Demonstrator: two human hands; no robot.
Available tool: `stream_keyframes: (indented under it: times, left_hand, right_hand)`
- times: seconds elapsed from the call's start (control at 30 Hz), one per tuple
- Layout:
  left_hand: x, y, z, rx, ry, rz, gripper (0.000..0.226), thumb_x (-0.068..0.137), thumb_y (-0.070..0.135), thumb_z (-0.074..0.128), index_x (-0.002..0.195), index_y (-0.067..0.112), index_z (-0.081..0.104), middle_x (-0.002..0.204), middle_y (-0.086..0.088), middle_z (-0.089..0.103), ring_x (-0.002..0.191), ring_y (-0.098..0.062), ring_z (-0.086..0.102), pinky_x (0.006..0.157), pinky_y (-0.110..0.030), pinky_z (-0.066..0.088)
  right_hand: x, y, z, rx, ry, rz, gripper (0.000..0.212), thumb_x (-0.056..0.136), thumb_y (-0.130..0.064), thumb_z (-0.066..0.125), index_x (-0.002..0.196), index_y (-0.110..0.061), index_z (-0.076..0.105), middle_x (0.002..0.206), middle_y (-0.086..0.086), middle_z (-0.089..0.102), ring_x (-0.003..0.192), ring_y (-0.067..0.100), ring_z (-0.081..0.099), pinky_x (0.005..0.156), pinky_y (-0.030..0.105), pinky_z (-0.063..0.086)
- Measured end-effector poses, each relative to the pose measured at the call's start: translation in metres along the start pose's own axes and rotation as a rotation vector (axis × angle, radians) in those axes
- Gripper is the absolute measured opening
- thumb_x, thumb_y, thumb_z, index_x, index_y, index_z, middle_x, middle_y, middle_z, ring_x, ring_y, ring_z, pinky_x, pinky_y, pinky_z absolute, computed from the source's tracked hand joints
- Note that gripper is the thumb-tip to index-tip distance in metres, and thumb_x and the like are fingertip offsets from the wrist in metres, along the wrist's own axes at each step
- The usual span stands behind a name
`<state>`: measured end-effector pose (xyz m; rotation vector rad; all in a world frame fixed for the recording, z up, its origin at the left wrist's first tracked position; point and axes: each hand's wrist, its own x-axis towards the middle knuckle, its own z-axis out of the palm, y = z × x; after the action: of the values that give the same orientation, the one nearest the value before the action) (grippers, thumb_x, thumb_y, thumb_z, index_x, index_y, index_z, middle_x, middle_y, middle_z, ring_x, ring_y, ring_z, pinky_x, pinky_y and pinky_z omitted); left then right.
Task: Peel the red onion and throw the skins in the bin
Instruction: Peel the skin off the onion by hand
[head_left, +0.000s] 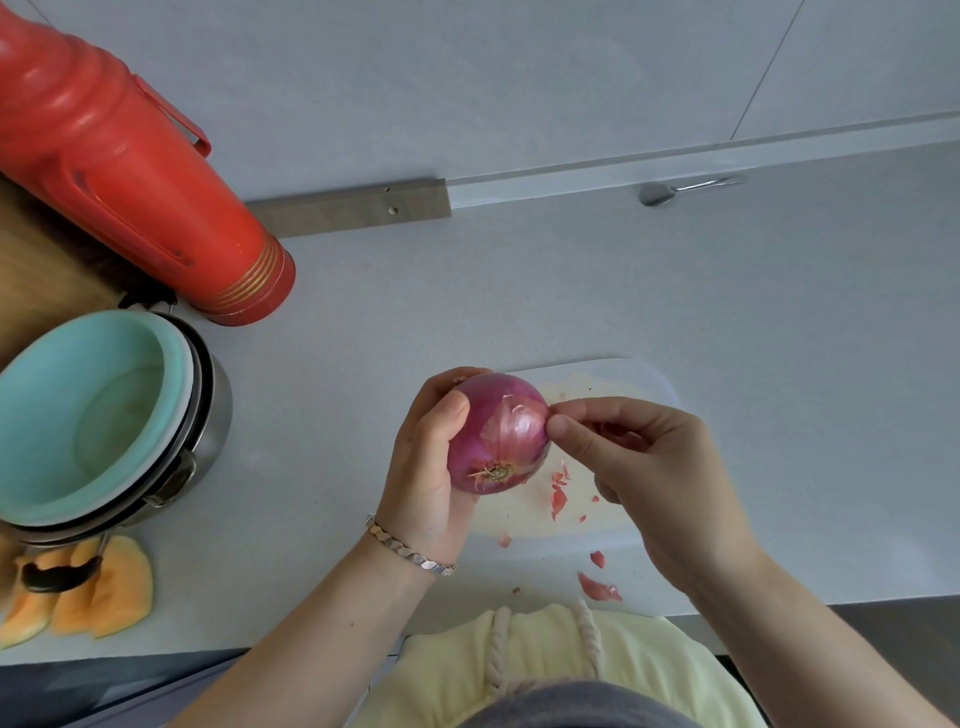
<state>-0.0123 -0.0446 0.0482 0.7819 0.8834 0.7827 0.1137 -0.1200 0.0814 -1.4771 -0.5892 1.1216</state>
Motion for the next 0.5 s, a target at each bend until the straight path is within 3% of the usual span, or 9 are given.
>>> stream_keyframes:
  times: [0.23, 0.37, 0.5]
  left_hand:
    - [0.0002, -0.0005, -0.0044, 0.039, -0.029, 0.011, 0.044, 0.051, 0.039, 0.070, 0.088, 0.017, 0.061, 0.104, -0.021, 0.057, 0.095, -0.037, 0.058, 0.070, -0.040, 0.053]
    - [0.0021, -0.0002, -0.0071, 0.061, -0.033, 0.038, 0.025, 0.053, 0.038, 0.064, 0.074, 0.026, 0.069, 0.092, -0.006, 0.064, 0.090, -0.030, 0.059, 0.068, -0.037, 0.053]
    - [0.0036, -0.0014, -0.0081, 0.092, -0.019, 0.039, 0.024, 0.053, 0.039, 0.063, 0.072, 0.028, 0.070, 0.085, 0.002, 0.066, 0.085, -0.023, 0.061, 0.065, -0.035, 0.053]
  right_hand:
    - [0.0000, -0.0026, -0.0006, -0.035, -0.019, 0.015, 0.011, 0.076, -0.009, 0.070, 0.065, -0.011, 0.069, 0.036, -0.011, 0.047, 0.033, 0.002, 0.036, 0.037, 0.013, 0.030]
    - [0.0030, -0.0025, -0.0027, -0.093, -0.073, 0.072, 0.022, 0.080, -0.012, 0.066, 0.059, -0.017, 0.067, 0.038, -0.011, 0.045, 0.038, 0.007, 0.034, 0.041, 0.016, 0.033]
    - [0.0024, -0.0031, -0.0011, -0.115, -0.137, 0.047, 0.024, 0.082, -0.010, 0.062, 0.059, -0.015, 0.064, 0.038, -0.012, 0.040, 0.038, 0.006, 0.031, 0.041, 0.014, 0.031]
